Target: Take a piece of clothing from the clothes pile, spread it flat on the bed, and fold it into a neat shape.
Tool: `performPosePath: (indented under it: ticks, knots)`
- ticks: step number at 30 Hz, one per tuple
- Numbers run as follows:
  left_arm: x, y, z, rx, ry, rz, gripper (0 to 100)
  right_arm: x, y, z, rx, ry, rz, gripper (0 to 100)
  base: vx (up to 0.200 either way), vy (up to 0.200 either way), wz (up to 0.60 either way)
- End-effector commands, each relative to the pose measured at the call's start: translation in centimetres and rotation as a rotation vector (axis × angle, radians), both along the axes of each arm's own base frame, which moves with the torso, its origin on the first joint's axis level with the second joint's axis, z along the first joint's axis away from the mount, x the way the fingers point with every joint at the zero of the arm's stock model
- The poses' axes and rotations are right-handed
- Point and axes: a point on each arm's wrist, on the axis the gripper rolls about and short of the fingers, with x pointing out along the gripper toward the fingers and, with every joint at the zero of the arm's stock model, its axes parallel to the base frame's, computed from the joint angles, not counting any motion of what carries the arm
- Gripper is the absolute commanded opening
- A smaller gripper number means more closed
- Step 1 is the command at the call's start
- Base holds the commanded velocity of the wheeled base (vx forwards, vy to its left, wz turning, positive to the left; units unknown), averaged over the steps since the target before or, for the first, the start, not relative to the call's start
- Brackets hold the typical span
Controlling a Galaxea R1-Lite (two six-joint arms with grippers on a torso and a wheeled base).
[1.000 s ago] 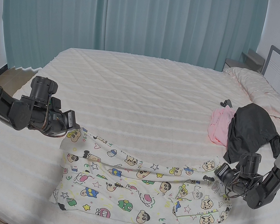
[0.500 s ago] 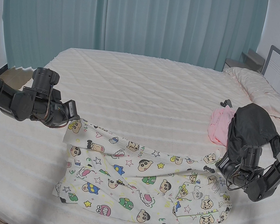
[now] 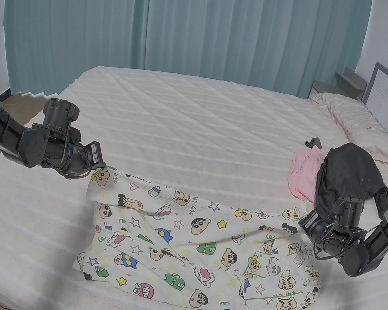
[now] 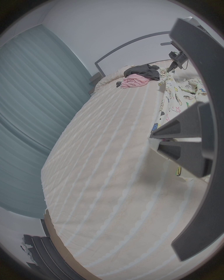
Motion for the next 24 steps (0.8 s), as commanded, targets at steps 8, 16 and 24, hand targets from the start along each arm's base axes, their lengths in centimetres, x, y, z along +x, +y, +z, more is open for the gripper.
performPosePath:
  ticks: [8, 16, 24]
  knots:
    - [-2.6, 0.7, -1.4, -0.046, 0.035, -0.050, 0, -2.2, 0.0, -0.7, -0.006, 0.061, 0.009, 0, 0.000, 0.000, 0.00]
    - [-5.9, 1.5, -3.0, -0.028, 0.016, -0.056, 0, -4.3, 0.1, -2.1, -0.021, 0.134, 0.023, 0, 0.000, 0.000, 0.00]
    - [-8.0, 1.7, -6.0, 0.042, 0.098, -0.111, 0, -6.1, 0.3, -3.2, -0.056, 0.187, 0.049, 0, 0.000, 0.000, 0.00]
